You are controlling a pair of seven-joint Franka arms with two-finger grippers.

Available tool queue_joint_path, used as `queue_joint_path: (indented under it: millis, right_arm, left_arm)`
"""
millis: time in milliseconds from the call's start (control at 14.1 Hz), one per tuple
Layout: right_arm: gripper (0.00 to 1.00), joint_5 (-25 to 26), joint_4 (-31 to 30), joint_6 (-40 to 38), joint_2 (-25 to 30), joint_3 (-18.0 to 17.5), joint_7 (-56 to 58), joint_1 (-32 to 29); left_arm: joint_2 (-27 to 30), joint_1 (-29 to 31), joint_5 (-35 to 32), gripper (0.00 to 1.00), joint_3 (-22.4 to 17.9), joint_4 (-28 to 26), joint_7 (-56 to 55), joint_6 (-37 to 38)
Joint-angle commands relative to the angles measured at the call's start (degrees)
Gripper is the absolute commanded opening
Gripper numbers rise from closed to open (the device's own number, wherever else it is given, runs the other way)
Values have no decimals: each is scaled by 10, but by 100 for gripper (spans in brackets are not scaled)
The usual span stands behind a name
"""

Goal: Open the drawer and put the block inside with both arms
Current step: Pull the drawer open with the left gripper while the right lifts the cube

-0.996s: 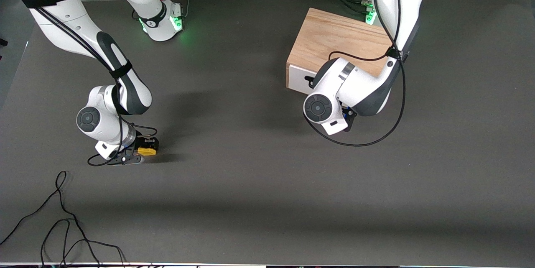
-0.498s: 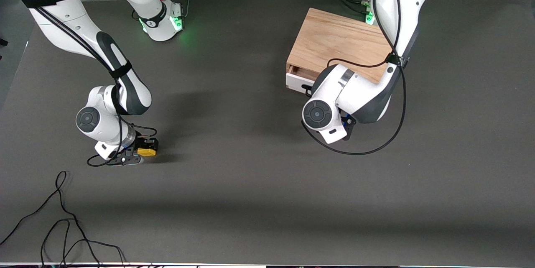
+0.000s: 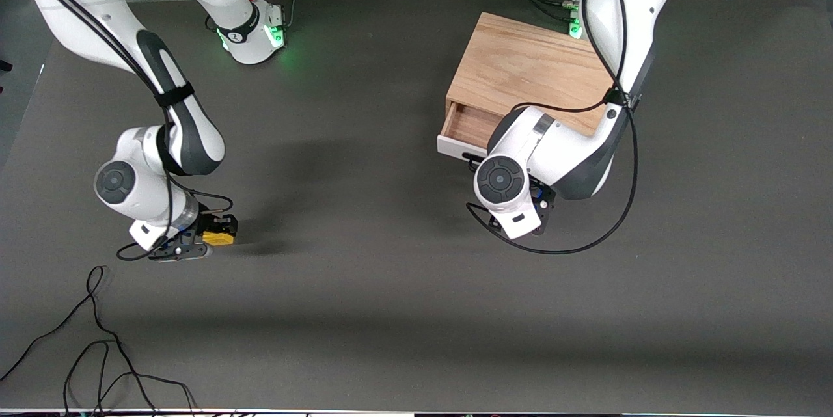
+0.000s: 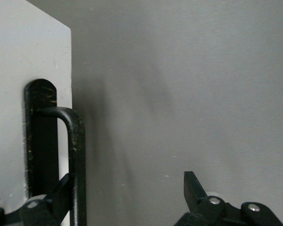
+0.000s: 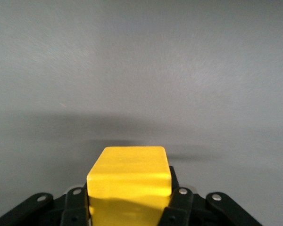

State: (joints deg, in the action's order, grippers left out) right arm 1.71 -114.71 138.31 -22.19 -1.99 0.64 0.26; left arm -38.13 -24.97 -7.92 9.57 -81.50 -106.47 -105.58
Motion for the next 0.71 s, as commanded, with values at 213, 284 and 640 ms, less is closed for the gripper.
queue_joint_path:
  millis: [213,284,640]
  right_arm:
    - [14,5,92,-209,72,0,-12,4]
    - [14,4,119,-246,75,-1,-13,4]
    - [14,-64,249,-373,67,-5,-29,11]
  left_arm:
    - [-16,-3,-34,100,-6,33,-6,-74]
    - [-17,-3,-36,100,-7,34,-6,-82]
    - [-32,-3,-59,100,-7,64,-7,-89]
